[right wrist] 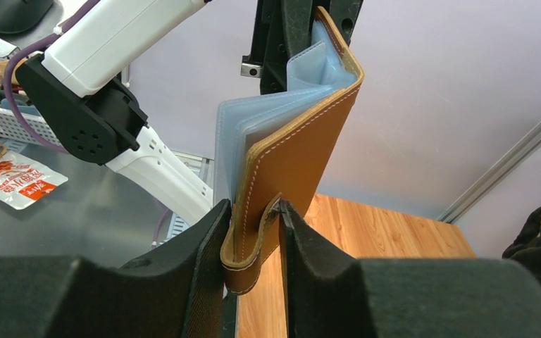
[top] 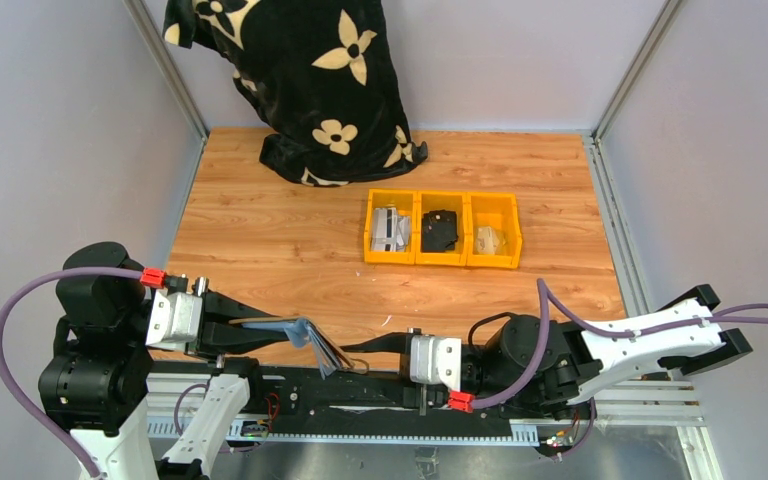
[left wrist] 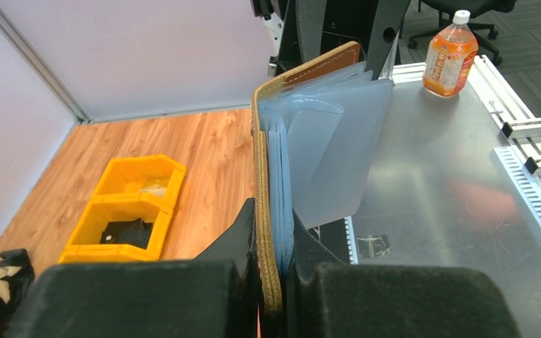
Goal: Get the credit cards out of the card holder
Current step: Remove the credit card from the card holder.
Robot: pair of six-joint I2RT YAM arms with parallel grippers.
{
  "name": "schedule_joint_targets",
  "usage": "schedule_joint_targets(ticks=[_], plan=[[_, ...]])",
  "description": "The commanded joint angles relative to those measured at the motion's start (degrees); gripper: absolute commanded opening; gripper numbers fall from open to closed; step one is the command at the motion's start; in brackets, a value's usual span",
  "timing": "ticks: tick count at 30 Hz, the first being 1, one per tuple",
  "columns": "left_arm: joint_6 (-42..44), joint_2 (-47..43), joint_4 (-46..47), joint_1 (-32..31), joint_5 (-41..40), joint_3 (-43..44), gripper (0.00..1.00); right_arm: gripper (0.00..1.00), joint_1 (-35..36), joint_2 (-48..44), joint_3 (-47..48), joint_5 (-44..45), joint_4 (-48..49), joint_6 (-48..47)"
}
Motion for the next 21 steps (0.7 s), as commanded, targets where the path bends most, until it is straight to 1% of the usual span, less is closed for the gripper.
schedule_joint_targets(ticks=[1, 7, 12, 14, 17, 21], plan=[[-0.99, 0.51, 0.16, 0.22, 1.29, 1.21, 0.00, 0.34, 0.58, -2.37, 0.56, -2.01, 0.72, -0.39], [-0.84, 0.51, 0.06, 0.18, 1.33, 1.26, 0.00, 0.33, 0.63, -2.21, 0.21, 0.52, 1.99, -0.30], [-1.06, 0.11, 0.07, 0.14, 1.32, 1.26, 0.00, 0.28, 0.49, -2.74, -1.47, 1.75, 7.65, -0.40], [-1.01, 0.14, 0.03, 0.21, 1.36, 1.39, 0.00, 0.28, 0.49, -2.60, -1.24, 1.84, 8.10, -0.39], [-1.20, 0.10, 0.15, 0.18, 1.36, 1.44, 0.00, 0.27, 0.53, -2.70, -1.19, 0.53, 7.98, -0.20], [-1.08, 0.28, 0.13, 0.21, 1.36, 1.69, 0.00, 0.27, 0.52, -3.24, -0.90, -3.73, 5.58, 0.83]])
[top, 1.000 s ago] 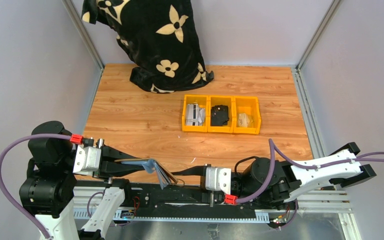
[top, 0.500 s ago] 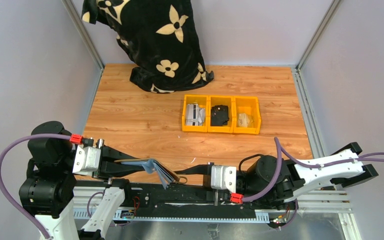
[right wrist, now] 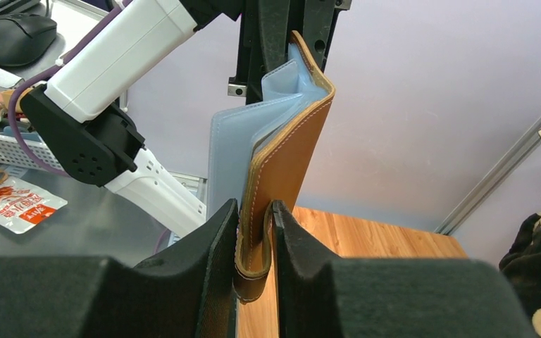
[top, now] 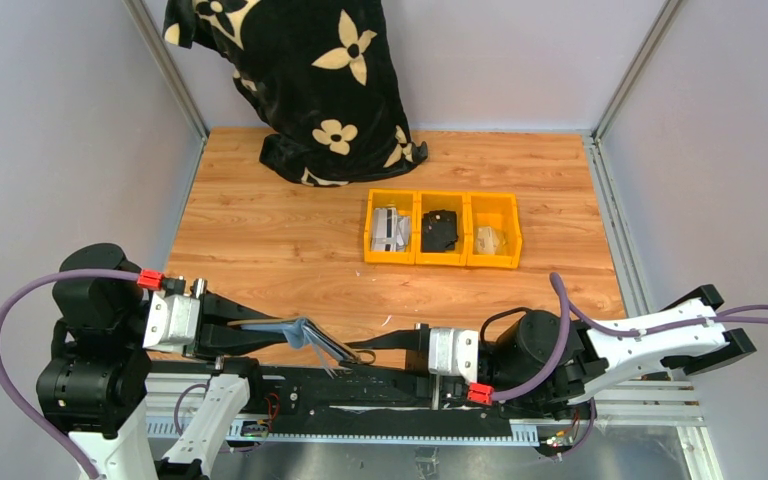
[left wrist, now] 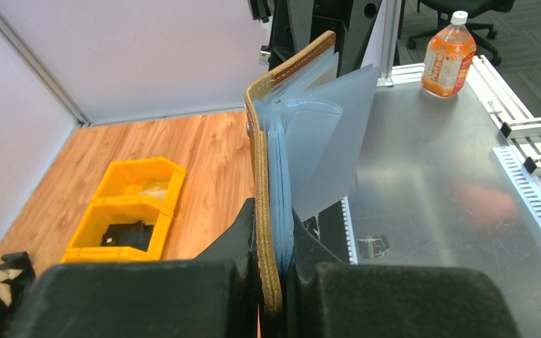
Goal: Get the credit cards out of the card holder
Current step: Remove the credit card from the card holder.
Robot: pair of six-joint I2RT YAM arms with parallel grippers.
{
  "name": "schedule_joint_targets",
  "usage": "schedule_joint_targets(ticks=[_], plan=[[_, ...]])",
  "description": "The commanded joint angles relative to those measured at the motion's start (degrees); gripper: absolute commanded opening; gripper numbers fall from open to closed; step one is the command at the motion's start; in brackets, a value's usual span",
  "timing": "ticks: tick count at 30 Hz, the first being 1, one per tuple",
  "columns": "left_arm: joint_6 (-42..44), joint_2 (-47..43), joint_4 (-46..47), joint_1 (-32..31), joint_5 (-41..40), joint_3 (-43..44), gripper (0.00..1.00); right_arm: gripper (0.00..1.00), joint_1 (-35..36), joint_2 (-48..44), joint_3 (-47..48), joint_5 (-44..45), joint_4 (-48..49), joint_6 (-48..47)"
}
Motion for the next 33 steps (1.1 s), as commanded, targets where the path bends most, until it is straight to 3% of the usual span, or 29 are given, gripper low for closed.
schedule_joint_targets(ticks=[1, 7, 33], plan=[[-0.49, 0.30, -0.27, 0.14, 0.99, 1.22, 0.00, 0.27, 0.52, -1.57, 0.38, -4.22, 1.17, 1.05], [-0.64, 0.49, -0.23, 0.14, 0.94, 1.61, 0.00, 0.26, 0.43, -2.60, 0.18, -8.91, -1.71, 1.93], [-0.93, 0.75, -0.22, 0.18, 0.91, 2.33, 0.00, 0.18, -0.39, -2.39, 0.50, -12.60, -3.45, 2.43]])
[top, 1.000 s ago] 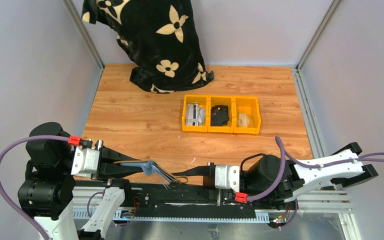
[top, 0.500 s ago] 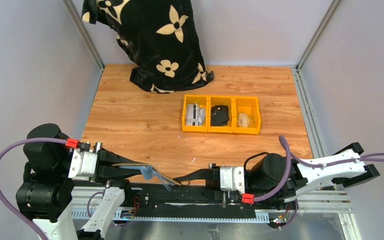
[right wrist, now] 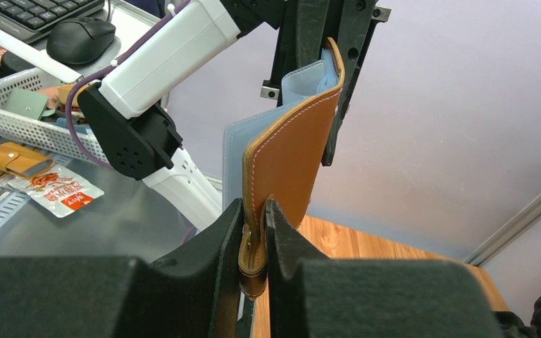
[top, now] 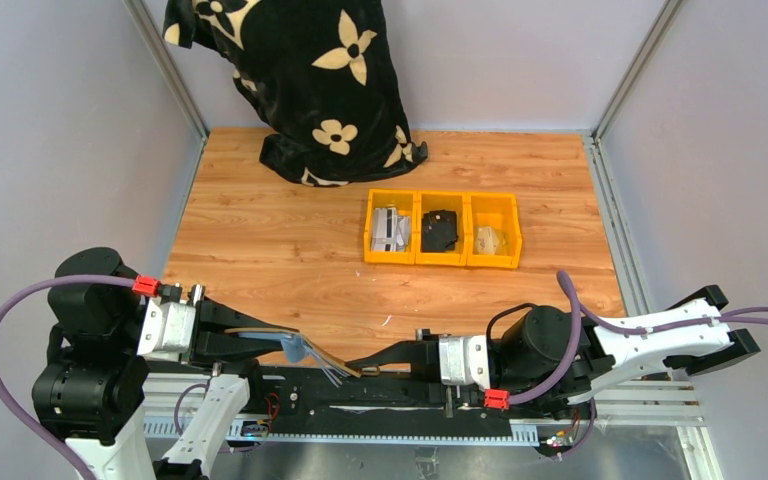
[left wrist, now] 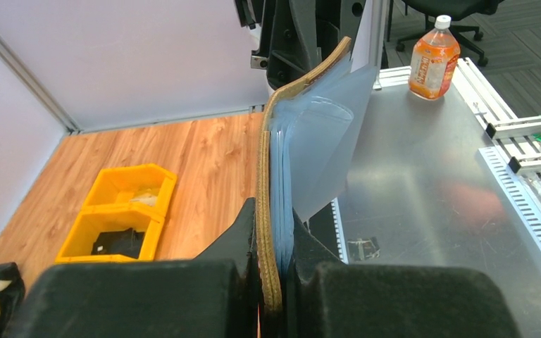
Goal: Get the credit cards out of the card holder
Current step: Remove the credit card from the card holder.
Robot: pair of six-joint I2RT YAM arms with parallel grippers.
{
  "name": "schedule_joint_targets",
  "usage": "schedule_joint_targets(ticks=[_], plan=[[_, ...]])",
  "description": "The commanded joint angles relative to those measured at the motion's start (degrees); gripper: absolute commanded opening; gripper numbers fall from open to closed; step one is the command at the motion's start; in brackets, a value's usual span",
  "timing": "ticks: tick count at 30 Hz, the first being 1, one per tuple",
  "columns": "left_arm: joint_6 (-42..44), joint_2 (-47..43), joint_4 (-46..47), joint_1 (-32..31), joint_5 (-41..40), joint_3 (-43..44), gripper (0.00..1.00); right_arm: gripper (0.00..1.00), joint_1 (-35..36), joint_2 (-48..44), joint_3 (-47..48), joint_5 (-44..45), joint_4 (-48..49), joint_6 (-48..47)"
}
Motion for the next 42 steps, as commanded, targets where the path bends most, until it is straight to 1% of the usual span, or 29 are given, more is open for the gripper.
schedule_joint_targets(ticks=[1, 2, 5, 9, 12, 17, 21, 23, 24, 25, 26, 27, 28, 30, 33, 34, 37, 40, 41, 42], plan=[[-0.36, 0.73, 0.49, 0.16, -0.39, 0.90, 0.00, 0.18, 0.12, -0.85, 0.49, -4.17, -0.97, 1.49], [-0.41, 0.74, 0.51, 0.22, -0.35, 1.02, 0.00, 0.16, 0.12, -0.52, 0.72, -3.80, -0.84, 1.42], [-0.42, 0.74, 0.48, 0.17, -0.42, 1.16, 0.00, 0.15, 0.12, 0.07, 1.29, -4.21, -1.13, 1.10], [-0.68, 0.78, 0.48, 0.20, -0.37, 1.58, 0.00, 0.17, 0.07, 0.09, 1.76, -5.68, -2.53, 1.07], [-0.60, 0.84, 0.48, 0.18, -0.39, 1.61, 0.00, 0.22, 0.03, -0.21, 1.44, -6.06, -2.35, 1.26], [-0.52, 1.06, 0.49, 0.20, -0.40, 1.79, 0.00, 0.23, -0.06, 0.20, 1.31, -5.80, -2.23, 1.31], [-0.49, 1.03, 0.48, 0.22, -0.37, 1.55, 0.00, 0.19, -0.11, 0.81, 1.84, -3.44, -1.78, 1.33], [-0.69, 0.96, 0.49, 0.17, -0.37, 1.52, 0.00, 0.16, -0.09, 1.11, 1.93, 0.53, -1.10, 1.74], [-0.62, 0.89, 0.49, 0.16, -0.36, 1.51, 0.00, 0.20, -0.07, 1.31, 2.02, 1.86, -1.04, 1.79], [-0.56, 0.88, 0.49, 0.20, -0.37, 1.54, 0.00, 0.39, -0.14, 1.56, 2.06, 2.82, -1.01, 1.73], [-0.52, 0.88, 0.49, 0.23, -0.37, 1.44, 0.00, 0.55, -0.12, 1.69, 1.85, 3.27, -0.90, 1.61], [-0.56, 0.88, 0.49, 0.17, -0.37, 1.36, 0.00, 0.66, -0.14, 1.69, 1.50, 3.41, -0.79, 1.52], [-0.59, 0.87, 0.49, 0.20, -0.35, 1.25, 0.00, 0.71, -0.12, 1.65, 1.10, 3.06, -0.56, 1.49], [-0.52, 0.75, 0.47, 0.17, -0.35, 0.96, 0.00, 0.73, -0.14, 1.31, 0.24, 1.59, 0.13, 1.44], [-0.51, 0.78, 0.49, 0.19, -0.40, 0.81, 0.00, 0.74, -0.13, 1.08, -0.34, 1.43, 1.18, 1.30], [-0.51, 0.78, 0.49, 0.24, -0.35, 0.81, 0.00, 0.72, -0.14, 1.22, -0.28, 1.58, 1.39, 1.21], [-0.56, 0.78, 0.45, 0.19, -0.35, 0.81, 0.00, 0.62, -0.15, 1.30, 0.05, 1.12, 1.73, 1.03], [-0.60, 0.77, 0.47, 0.24, -0.35, 0.88, 0.00, 0.48, -0.14, 1.36, 0.65, 2.45, 1.57, 0.94], [-0.60, 0.78, 0.47, 0.22, -0.39, 0.91, 0.00, 0.47, -0.11, 1.44, 0.81, 3.49, 1.69, 1.06], [-0.60, 0.76, 0.49, 0.22, -0.42, 0.86, 0.00, 0.49, -0.06, 1.57, 0.80, 4.48, 1.90, 0.91]])
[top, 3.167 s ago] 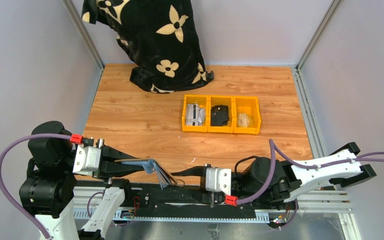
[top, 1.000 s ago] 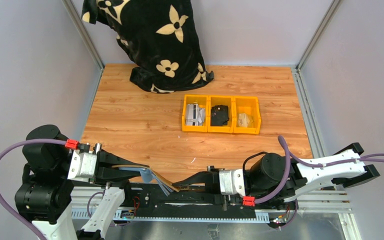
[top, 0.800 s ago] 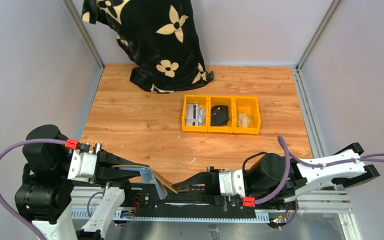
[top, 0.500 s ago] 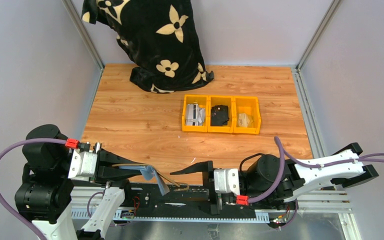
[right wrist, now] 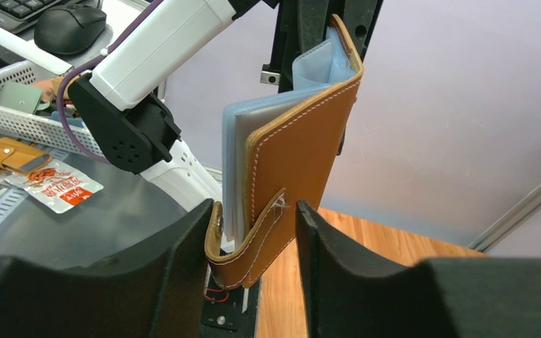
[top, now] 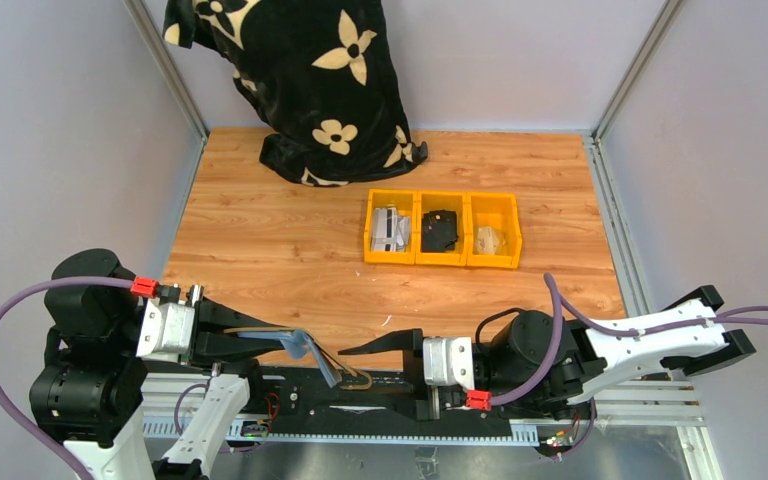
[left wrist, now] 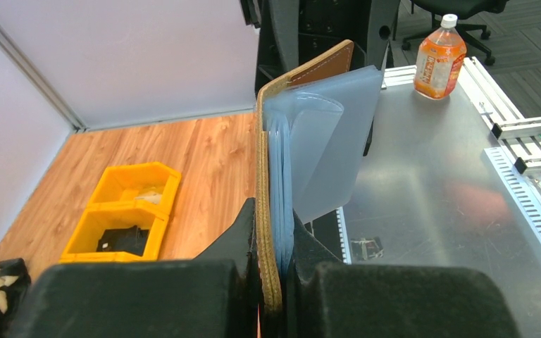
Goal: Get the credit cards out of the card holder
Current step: Remove the credit card from the card holder.
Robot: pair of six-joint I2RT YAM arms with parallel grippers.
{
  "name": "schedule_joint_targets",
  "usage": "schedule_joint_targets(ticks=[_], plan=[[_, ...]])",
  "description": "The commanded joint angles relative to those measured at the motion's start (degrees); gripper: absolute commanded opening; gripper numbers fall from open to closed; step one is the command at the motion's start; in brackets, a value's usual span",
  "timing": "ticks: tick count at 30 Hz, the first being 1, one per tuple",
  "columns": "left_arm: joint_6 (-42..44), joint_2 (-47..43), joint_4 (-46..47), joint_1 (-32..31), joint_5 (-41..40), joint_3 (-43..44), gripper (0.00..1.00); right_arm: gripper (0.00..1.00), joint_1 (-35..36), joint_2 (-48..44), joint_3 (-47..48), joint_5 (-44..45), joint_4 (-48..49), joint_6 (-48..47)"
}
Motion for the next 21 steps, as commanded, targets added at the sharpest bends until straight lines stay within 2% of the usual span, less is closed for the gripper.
schedule_joint_targets(ticks=[1, 3, 7, 14, 21], plan=[[-0.47, 0.75, 0.86, 0.20, 0.30, 0.10, 0.00, 0.54, -0.06, -0.13, 0.46, 4.73, 2.48, -0.02], [-0.56, 0.74, 0.90, 0.20, 0.30, 0.13, 0.00, 0.54, -0.04, 0.00, 0.11, 5.58, 3.43, -0.46], [-0.84, 0.76, 0.91, 0.22, 0.32, 0.36, 0.00, 0.45, -0.10, 0.01, -0.03, 6.31, 4.66, -0.44], [-0.93, 0.67, 0.90, 0.18, 0.35, 0.26, 0.00, 0.38, -0.06, -0.52, -1.60, 10.12, 8.76, -0.24], [-0.86, 0.63, 0.86, 0.19, 0.31, 0.18, 0.00, 0.46, -0.01, 1.22, -1.70, 11.39, 10.49, 0.75]])
